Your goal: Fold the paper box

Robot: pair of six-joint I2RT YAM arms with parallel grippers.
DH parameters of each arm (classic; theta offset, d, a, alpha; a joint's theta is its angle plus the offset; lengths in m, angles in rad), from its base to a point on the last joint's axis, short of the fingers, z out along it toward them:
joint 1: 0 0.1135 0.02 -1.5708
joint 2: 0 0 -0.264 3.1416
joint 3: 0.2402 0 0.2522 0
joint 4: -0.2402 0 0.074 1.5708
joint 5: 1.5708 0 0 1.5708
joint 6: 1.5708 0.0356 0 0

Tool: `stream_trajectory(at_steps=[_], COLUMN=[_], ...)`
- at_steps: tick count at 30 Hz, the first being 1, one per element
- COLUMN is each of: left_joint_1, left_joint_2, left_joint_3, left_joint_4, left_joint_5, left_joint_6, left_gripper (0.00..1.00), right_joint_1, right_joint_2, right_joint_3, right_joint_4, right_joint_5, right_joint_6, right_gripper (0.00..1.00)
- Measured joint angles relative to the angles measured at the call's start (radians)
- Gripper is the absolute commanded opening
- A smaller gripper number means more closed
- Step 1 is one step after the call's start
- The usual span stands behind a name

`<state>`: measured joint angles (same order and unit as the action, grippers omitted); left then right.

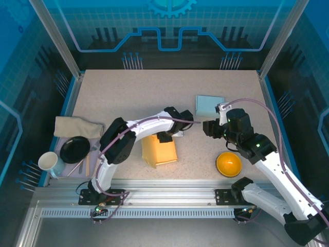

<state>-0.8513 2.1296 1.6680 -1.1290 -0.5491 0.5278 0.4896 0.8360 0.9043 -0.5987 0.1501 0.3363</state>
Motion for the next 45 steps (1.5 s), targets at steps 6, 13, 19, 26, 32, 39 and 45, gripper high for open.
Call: stream_trajectory(at_steps=[6,13,19,26,32,39,45], left_joint_1=[-0.025,-0.025,-0.029,-0.046,-0.051,-0.052,-0.049], left_joint_2=[0.08,0.083,0.083,0.06,0.026,0.008,-0.155], left_joint_3=[0.039,0.053,0.064,0.098,0.133,0.281,0.366], left_joint_4=[-0.022,-0.017,-0.019,-0.045,-0.071,-0.127,-0.17], left_joint_5=[-0.07,-0.095,-0.122,-0.144,-0.181,-0.228,-0.237], left_joint_6=[0.003,-0.005,-0.006,-0.014,-0.041,-0.169,-0.469], left_gripper=[0.32,0.42,0.47,0.52,0.52,0.56,0.62], right_joint_1=[0.0,0.0,0.0,-0.002,-0.002,-0.003,-0.005], right_joint_2=[-0.01,-0.014,-0.015,-0.031,-0.045,-0.047,-0.037], right_joint_3=[-0.009,-0.026,-0.037,-0.032,0.006,0.03,0.035], right_joint_4=[0.0,0.007,0.007,0.003,-0.001,-0.014,-0.045], right_joint_5=[-0.01,-0.012,-0.013,-0.012,-0.012,0.002,0.005], right_joint_6=[0.008,0.008,0.008,0.007,0.006,-0.004,-0.021], right_gripper=[0.6,0.6,0.6,0.6,0.6,0.6,0.6])
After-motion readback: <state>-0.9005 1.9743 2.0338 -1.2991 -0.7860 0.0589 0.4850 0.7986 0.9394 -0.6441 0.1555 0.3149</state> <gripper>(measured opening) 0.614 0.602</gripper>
